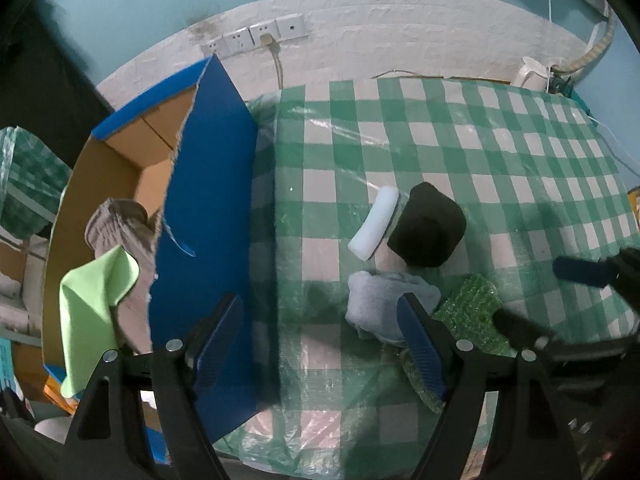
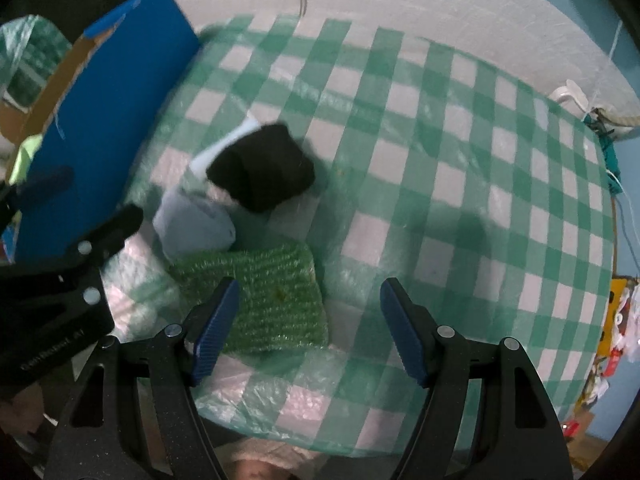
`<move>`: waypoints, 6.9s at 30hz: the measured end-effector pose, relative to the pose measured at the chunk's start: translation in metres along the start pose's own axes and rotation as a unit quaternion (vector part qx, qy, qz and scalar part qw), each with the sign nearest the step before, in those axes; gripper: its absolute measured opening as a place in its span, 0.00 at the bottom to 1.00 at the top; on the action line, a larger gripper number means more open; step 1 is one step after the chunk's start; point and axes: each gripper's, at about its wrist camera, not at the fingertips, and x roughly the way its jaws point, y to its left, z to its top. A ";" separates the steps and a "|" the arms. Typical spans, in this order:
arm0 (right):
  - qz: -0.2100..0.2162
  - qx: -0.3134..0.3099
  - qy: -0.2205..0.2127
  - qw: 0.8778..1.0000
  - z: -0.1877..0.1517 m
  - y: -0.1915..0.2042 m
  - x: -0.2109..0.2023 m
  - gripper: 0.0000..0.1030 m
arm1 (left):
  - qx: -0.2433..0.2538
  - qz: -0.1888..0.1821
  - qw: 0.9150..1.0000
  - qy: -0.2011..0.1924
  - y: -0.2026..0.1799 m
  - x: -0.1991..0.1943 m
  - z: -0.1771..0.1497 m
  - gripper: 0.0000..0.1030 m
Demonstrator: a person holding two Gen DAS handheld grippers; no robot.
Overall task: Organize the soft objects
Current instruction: 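Move both tools back over the table toward the remaining items, then grasp the grey sock with the left tool while the right tool grasps the green scrubber pad, then lift the grey sock with the left tool while the right tool lifts the scrubber toward the box, then lower both items into the box and open both tools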
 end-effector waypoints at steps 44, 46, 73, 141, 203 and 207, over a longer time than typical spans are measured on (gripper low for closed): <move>0.000 0.114 0.011 0.993 -0.023 -0.119 0.036 0.72 | 0.017 -0.057 0.997 0.050 -0.034 0.033 0.005 0.84; 0.001 0.097 0.009 0.995 -0.019 -0.109 0.037 0.72 | 0.019 -0.055 0.997 0.052 -0.037 0.035 0.005 0.84; -0.033 0.012 0.011 0.999 0.010 -0.052 0.066 0.44 | 0.032 -0.050 0.996 0.073 -0.044 0.072 0.006 0.58; 0.044 -0.032 -0.167 0.985 0.049 0.031 -0.107 0.18 | -0.066 -0.064 0.991 -0.093 0.064 -0.065 0.019 0.33; 0.095 -0.142 -0.138 0.976 0.104 0.189 -0.065 0.57 | -0.205 0.018 0.977 -0.057 0.201 -0.037 -0.029 0.70; 0.090 -0.131 -0.139 0.977 0.102 0.176 -0.066 0.57 | -0.195 0.013 0.979 -0.064 0.191 -0.040 -0.025 0.70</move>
